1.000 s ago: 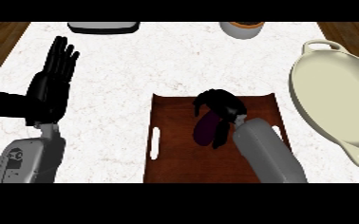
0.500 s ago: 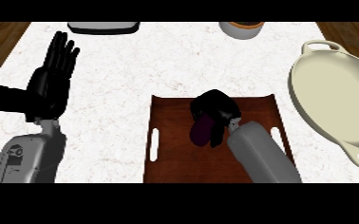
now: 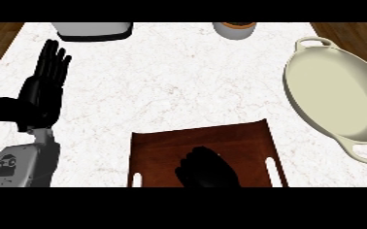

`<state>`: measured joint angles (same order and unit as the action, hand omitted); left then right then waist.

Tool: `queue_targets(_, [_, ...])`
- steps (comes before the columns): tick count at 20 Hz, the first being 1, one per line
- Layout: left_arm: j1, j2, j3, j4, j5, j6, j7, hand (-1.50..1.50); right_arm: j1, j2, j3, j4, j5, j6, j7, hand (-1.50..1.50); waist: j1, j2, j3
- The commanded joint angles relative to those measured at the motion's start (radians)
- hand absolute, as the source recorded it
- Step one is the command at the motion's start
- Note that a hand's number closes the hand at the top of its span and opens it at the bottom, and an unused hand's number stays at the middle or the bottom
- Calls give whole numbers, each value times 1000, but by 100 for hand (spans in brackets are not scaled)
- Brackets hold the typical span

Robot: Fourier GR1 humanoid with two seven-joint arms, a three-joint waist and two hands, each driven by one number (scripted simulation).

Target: Pick the eggplant from the tray and place it in the pot

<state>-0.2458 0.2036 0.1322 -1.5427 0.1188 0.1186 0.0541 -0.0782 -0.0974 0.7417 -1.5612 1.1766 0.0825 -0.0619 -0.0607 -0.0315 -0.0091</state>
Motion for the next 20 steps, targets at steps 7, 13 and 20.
queue_targets(7, [44,14,24,-26,31,-27,-4,0,388,-195,-32,-707,87,-109,214,150,0,15,8])
queue_targets(13, [-7,-11,-10,-38,19,-15,16,0,467,-234,-259,-959,19,-187,250,150,29,27,10])
queue_targets(20, [16,-27,-29,-47,-6,-5,-9,0,510,-295,-590,-983,-242,-201,193,150,34,29,12])
